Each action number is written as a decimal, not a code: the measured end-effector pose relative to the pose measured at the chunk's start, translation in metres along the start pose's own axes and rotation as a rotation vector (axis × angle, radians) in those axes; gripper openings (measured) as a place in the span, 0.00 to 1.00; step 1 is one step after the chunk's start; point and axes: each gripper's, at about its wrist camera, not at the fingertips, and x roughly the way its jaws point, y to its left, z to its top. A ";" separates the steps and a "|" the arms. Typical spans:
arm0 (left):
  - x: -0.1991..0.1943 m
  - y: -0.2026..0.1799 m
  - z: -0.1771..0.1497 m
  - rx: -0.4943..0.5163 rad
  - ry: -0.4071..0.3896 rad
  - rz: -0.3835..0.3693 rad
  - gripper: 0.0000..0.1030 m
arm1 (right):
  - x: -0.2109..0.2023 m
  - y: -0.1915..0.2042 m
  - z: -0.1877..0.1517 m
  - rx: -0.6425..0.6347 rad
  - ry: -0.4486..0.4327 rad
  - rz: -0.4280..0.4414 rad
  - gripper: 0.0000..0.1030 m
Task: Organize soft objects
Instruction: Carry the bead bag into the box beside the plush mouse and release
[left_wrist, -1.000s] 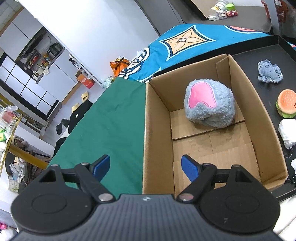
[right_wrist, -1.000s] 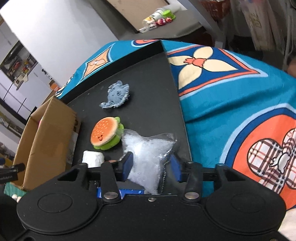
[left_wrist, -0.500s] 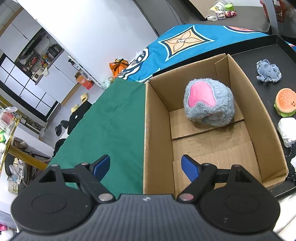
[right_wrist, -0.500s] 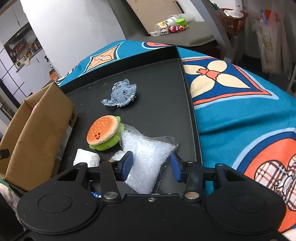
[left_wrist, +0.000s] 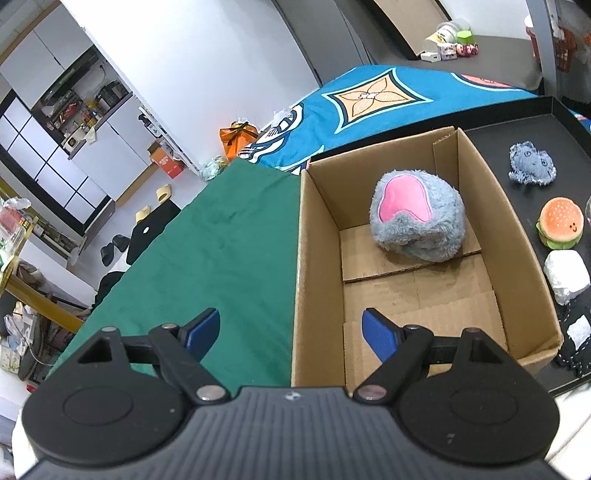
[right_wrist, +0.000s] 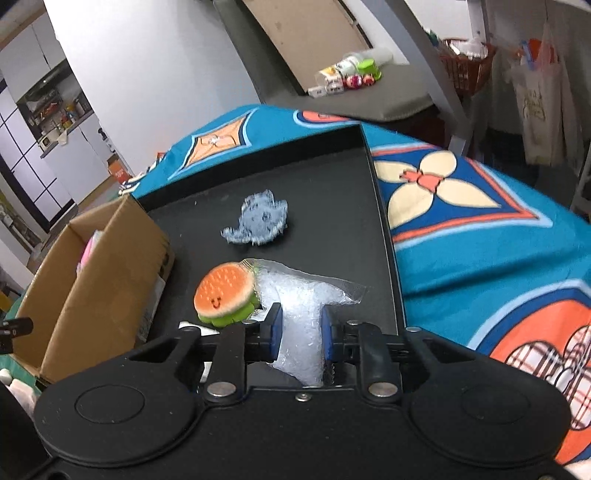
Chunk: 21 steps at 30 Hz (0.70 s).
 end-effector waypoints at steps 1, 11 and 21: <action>-0.001 0.001 -0.001 -0.003 -0.002 -0.002 0.81 | -0.001 0.000 0.002 0.007 -0.009 -0.002 0.21; -0.004 0.007 -0.006 -0.014 -0.030 -0.029 0.81 | -0.013 0.018 0.025 0.010 -0.095 0.010 0.20; -0.004 0.018 -0.008 -0.066 -0.035 -0.089 0.80 | -0.023 0.053 0.040 -0.058 -0.146 0.051 0.21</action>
